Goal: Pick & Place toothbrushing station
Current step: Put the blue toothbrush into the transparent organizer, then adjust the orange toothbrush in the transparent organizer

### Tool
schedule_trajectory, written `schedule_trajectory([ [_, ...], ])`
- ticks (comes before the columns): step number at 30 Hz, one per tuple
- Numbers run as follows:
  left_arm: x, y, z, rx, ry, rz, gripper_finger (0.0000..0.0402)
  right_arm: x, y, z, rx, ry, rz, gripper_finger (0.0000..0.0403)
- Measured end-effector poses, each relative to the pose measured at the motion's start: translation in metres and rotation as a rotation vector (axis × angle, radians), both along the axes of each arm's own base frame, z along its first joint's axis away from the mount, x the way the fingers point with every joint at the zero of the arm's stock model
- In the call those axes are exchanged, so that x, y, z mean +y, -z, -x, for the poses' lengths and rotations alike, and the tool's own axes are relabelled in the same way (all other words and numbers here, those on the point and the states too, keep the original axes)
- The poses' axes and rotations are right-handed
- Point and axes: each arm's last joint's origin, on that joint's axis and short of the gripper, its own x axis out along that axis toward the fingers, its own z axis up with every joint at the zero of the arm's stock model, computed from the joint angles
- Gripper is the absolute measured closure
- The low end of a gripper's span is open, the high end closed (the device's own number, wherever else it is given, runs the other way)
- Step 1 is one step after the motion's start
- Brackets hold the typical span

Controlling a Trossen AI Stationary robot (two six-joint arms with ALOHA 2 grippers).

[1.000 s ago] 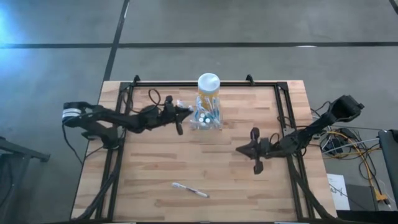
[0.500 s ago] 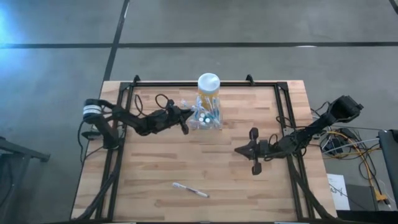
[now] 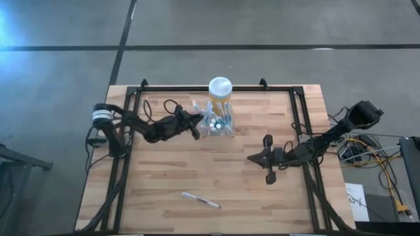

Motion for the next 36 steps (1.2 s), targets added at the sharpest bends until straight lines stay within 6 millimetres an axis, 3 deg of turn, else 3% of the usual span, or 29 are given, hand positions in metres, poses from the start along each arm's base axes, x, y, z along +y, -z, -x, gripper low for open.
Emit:
schedule_trajectory([
  [10, -0.001, -0.006, 0.003, 0.003, 0.028, 0.038, 0.0273, 0.0, 0.001, 0.0, 0.007, -0.004, -0.02, 0.0394],
  [22, -0.006, -0.022, 0.006, -0.034, 0.151, 0.059, 0.0182, 0.0, 0.003, 0.0, 0.024, -0.006, -0.043, 0.0394],
  [32, -0.012, -0.059, 0.024, -0.029, 0.165, 0.012, 0.0159, 0.0, 0.004, 0.0, 0.029, -0.006, -0.056, 0.0394],
  [36, -0.023, -0.077, 0.038, -0.026, 0.294, 0.008, 0.016, 0.0, 0.006, 0.0, 0.046, -0.007, -0.063, 0.0394],
])
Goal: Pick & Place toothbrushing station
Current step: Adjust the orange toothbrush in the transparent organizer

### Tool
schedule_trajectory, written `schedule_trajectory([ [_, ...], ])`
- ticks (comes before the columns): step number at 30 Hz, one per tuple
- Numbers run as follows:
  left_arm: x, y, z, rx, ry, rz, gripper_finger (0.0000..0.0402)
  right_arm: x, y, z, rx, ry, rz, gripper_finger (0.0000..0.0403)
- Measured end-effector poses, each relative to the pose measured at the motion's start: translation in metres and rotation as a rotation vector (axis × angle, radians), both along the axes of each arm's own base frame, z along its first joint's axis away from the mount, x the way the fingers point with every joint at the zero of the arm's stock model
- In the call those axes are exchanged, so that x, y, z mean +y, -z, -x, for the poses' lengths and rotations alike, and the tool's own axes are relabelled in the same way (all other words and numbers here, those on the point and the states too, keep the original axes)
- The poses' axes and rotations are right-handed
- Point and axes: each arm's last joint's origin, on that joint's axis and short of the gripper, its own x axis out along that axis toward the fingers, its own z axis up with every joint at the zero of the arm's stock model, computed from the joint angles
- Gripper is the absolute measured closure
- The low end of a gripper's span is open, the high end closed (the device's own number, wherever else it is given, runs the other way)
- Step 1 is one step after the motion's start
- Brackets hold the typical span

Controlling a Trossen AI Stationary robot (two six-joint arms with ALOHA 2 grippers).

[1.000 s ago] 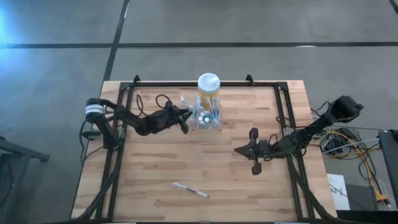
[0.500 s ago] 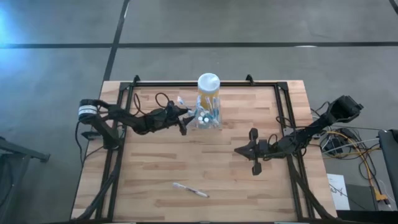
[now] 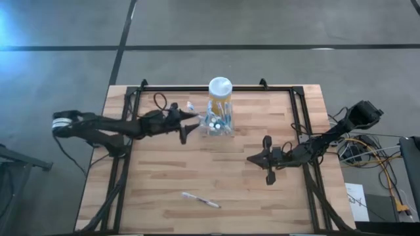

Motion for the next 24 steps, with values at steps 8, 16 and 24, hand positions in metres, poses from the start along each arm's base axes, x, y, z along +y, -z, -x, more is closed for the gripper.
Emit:
schedule_trajectory([
  [8, -0.046, 0.008, 0.001, 0.062, 0.284, 0.021, 0.0257, 0.0, 0.0, 0.0, 0.0, 0.0, 0.0, 0.0394],
  [16, -0.06, 0.022, -0.031, 0.049, 0.236, 0.004, 0.0391, 0.0, -0.003, -0.001, -0.017, 0.004, 0.009, 0.0394],
  [24, -0.055, 0.033, -0.083, 0.09, 0.206, 0.046, 0.0397, 0.003, -0.012, -0.006, -0.033, 0.006, 0.056, 0.0394],
])
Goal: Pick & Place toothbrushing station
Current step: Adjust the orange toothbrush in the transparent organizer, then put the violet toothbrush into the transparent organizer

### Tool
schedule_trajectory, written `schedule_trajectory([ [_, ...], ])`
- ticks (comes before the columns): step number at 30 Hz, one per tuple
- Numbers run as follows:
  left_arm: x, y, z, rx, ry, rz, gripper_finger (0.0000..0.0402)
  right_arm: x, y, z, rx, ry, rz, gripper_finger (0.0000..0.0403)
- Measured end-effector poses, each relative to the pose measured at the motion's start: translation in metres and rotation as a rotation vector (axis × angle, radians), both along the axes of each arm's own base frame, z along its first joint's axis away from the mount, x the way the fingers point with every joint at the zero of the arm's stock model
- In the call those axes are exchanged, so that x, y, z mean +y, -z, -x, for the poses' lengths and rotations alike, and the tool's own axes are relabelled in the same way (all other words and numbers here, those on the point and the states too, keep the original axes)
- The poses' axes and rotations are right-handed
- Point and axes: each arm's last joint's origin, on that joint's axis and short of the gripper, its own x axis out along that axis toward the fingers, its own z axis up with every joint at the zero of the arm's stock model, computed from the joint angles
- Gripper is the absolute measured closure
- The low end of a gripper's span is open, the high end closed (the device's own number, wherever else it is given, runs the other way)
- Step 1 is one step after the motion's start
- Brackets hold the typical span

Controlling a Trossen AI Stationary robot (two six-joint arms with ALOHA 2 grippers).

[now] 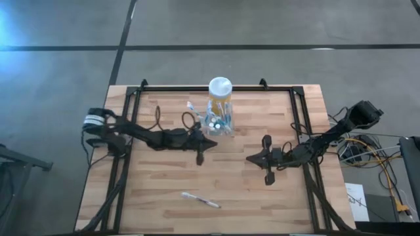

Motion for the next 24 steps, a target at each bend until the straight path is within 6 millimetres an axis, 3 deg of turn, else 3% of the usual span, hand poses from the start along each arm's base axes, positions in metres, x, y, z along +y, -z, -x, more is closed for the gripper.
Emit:
schedule_trajectory([
  [4, 0.01, -0.003, -0.015, -0.01, -0.215, -0.052, 0.0398, 0.0, -0.001, 0.0, -0.003, 0.001, 0.008, 0.0394],
  [8, 0.024, -0.017, -0.012, -0.029, -0.423, -0.137, 0.0398, 0.0, 0.001, 0.0, 0.003, 0.0, 0.011, 0.0394],
  [14, 0.048, -0.044, 0.014, -0.057, -0.583, -0.095, 0.0399, 0.0, 0.001, 0.001, 0.007, -0.001, 0.011, 0.0394],
  [24, 0.052, -0.036, 0.063, -0.085, -0.623, 0.033, 0.0399, 0.0, 0.003, 0.001, 0.018, -0.005, -0.032, 0.0394],
])
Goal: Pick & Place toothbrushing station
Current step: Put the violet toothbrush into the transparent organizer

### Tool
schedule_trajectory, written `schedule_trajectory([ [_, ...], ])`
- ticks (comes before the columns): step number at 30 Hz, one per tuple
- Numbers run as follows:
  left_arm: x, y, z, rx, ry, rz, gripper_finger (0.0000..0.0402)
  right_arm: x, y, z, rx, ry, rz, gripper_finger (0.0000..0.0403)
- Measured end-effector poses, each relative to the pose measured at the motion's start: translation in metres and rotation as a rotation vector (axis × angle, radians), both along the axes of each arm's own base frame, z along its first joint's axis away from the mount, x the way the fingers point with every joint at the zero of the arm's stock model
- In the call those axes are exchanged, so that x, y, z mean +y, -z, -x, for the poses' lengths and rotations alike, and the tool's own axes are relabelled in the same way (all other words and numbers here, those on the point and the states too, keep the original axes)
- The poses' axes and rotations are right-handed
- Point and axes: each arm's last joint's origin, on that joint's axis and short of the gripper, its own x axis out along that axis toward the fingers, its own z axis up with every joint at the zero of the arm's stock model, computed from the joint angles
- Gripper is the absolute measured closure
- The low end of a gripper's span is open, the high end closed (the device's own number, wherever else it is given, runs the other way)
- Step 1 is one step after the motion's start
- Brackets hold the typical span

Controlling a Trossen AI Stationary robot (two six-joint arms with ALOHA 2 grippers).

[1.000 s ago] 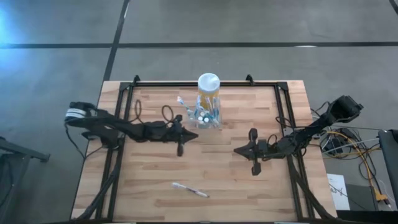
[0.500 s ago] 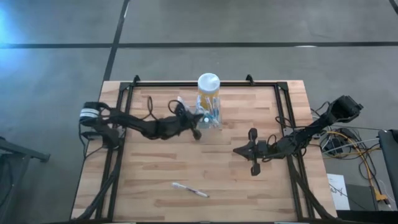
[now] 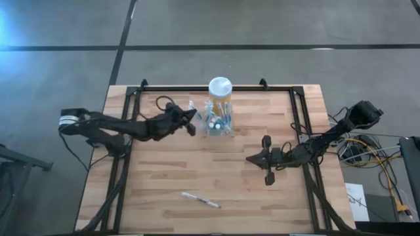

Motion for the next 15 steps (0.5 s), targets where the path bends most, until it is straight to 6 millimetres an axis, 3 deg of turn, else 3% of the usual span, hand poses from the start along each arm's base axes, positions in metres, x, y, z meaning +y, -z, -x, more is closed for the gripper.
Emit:
schedule_trajectory([
  [8, -0.02, -0.02, 0.056, -0.108, 0.335, -0.187, 0.0398, 0.0, 0.001, 0.0, 0.005, -0.001, -0.016, 0.0394],
  [15, -0.032, -0.013, 0.115, -0.234, 0.613, -0.294, 0.0395, 0.001, 0.004, -0.001, 0.021, -0.001, -0.044, 0.0394],
])
